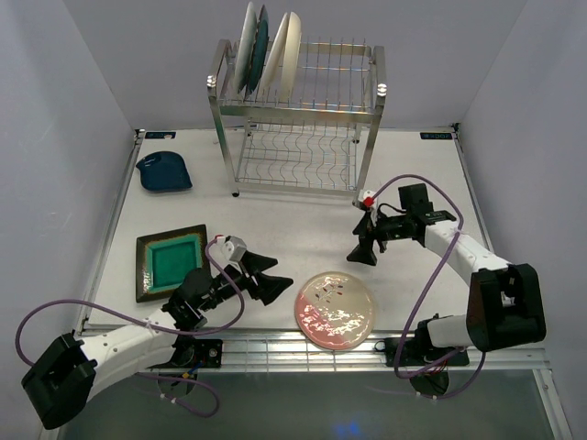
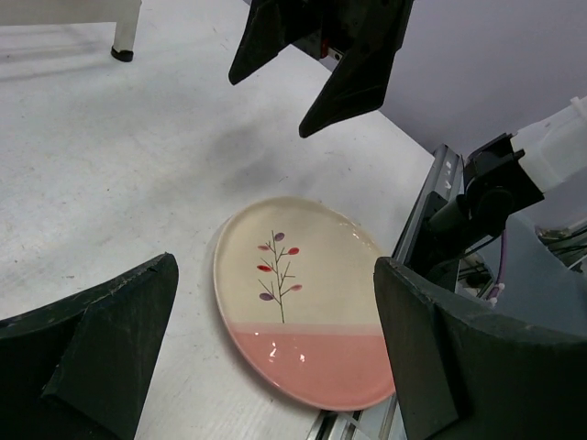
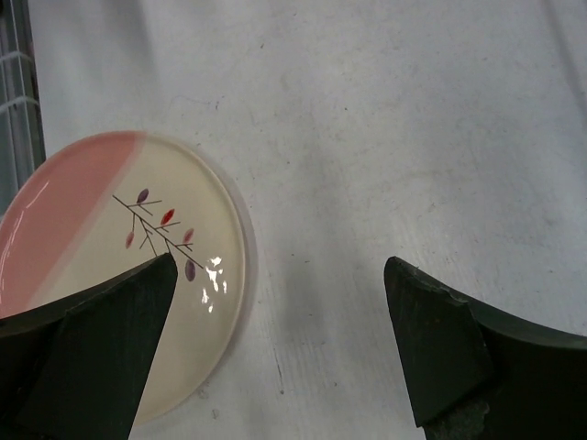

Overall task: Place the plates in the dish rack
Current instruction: Move the plate to the center of the board.

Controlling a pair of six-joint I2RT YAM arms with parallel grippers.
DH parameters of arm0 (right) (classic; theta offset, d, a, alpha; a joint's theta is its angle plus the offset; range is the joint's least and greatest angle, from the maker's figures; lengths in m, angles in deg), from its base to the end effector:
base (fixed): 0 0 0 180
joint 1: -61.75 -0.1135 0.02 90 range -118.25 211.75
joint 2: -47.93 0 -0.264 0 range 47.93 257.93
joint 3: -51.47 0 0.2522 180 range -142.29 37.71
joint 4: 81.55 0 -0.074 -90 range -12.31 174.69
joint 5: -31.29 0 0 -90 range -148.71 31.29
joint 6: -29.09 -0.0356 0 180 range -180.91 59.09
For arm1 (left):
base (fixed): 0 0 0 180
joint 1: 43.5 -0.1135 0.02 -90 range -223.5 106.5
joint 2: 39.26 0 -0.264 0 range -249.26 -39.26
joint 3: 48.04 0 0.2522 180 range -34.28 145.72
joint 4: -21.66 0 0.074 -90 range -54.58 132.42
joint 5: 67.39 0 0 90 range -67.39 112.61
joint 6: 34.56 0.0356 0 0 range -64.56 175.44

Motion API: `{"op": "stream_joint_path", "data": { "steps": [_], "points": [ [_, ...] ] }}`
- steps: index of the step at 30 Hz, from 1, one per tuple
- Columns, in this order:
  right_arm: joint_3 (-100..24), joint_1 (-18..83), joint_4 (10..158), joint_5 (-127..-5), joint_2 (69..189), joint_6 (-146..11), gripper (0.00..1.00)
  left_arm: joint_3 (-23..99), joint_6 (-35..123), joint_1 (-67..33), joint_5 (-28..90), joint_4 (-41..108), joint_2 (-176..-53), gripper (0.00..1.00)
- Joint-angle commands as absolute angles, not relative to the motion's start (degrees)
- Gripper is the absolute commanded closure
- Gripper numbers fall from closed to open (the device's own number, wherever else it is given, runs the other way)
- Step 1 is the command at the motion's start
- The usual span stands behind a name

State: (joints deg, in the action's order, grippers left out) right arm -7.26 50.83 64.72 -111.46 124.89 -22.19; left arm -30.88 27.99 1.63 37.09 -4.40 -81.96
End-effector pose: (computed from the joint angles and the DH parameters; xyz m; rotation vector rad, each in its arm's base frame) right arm 0.2488 0.0769 0.2165 -1.2409 1.8042 0.8602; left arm 0.1080 -0.1211 0.1848 0.4703 1.6245 -1.1736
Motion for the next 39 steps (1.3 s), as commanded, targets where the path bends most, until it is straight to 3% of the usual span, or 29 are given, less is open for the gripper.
{"op": "stream_joint_path", "data": {
  "steps": [1,4,5,13,22,25,34,39],
  "points": [
    [-7.0,48.0,58.8,-107.8,126.3,-13.8,0.0,-28.0,30.7,4.3,31.4,-5.3,-83.0,0.02],
    [-6.2,44.8,59.5,-102.5,126.9,-13.1,0.0,-28.0,30.7,4.8,29.6,-5.2,-83.1,0.02],
    [-5.8,44.4,60.4,-101.1,127.1,-13.6,0.05,-28.1,30.4,4.8,29.3,-5.1,-82.7,0.02],
    [-3.5,38.3,62.6,-90.7,130.5,-14.0,0.15,-29.4,30.4,4.8,28.9,-4.0,-79.3,0.02],
    [-4.4,36.9,63.2,-87.3,135.0,-14.9,0.25,-29.5,30.6,4.8,27.9,-2.0,-76.9,0.02],
    [-4.9,36.3,62.8,-86.9,136.6,-15.0,0.37,-29.5,30.6,4.8,27.4,-1.8,-76.6,0.02],
    [-5.9,34.7,65.5,-84.8,140.4,-18.4,0.92,-29.4,30.4,4.8,26.1,-1.5,-77.0,0.02],
    [-6.9,34.7,70.5,-82.4,142.6,-24.1,0.92,-29.5,30.3,4.8,25.4,-1.5,-76.8,0.02]
  ]
}}
